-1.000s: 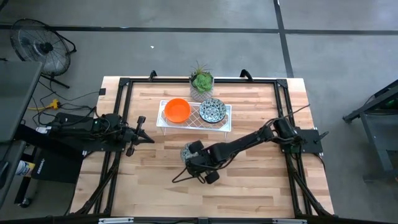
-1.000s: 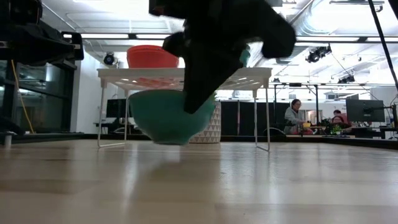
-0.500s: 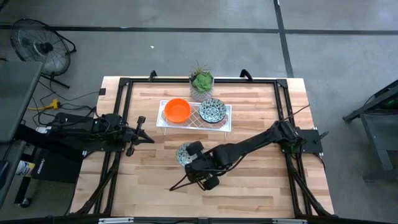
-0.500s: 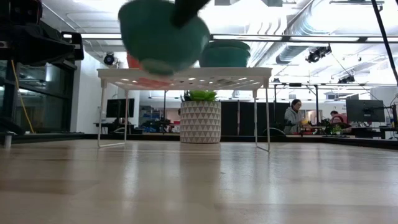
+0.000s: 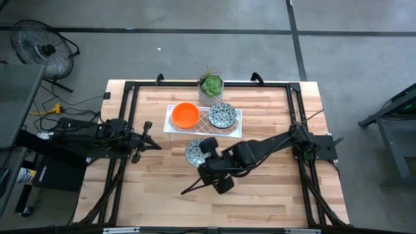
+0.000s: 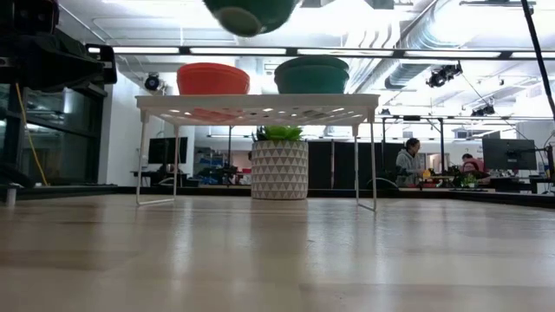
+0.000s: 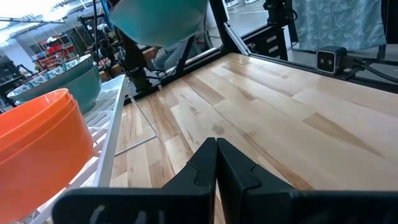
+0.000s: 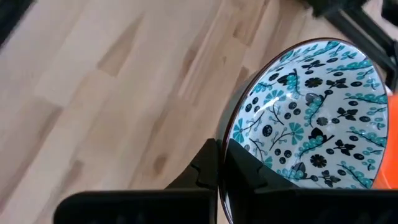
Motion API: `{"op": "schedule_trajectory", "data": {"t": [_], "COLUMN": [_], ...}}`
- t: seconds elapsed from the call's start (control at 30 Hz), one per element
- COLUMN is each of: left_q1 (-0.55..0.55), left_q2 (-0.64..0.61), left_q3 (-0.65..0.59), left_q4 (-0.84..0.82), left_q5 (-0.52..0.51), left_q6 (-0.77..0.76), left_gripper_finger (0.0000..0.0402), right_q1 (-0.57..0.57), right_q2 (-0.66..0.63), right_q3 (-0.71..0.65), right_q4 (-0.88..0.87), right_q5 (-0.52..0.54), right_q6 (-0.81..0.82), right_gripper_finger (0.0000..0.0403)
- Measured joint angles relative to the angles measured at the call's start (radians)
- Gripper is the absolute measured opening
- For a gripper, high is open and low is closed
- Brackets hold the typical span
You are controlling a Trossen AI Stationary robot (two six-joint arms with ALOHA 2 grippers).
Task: Pick & Place Mini bowls
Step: Stack the blue bowl on the blue bowl on the shelf
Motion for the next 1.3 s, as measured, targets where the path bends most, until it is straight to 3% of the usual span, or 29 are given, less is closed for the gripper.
{"op": "schedule_trajectory", "data": {"t": [0.23,0.57,1.07,1.3], "left_q1": [0.000,0.000,0.000,0.000], "left_q2": [0.000,0.000,0.000,0.000], "left_q3": [0.000,0.000,0.001,0.001], "left_q4": [0.000,0.000,0.000,0.000], "left_q5": [0.000,-0.001,-0.003,-0.003], "left_q6": [0.000,0.000,0.000,0.000], "left_gripper_finger": [0.0000,0.0000,0.0000,0.0000], "right_q1": [-0.026,-0.061,-0.184,-0.249], "right_q2": [-0.026,-0.042,-0.086,-0.093], "right_q3": [0.002,0.029,0.029,0.029], "right_q4": [-0.125,-0.169,-0.239,-0.292], "right_q5": [0.070,0.120,0.185,0.095], "right_q6": [0.012,-0.005,0.104,0.140], "right_gripper_finger": [0.0001,0.0001,0.0001,0.0001]}}
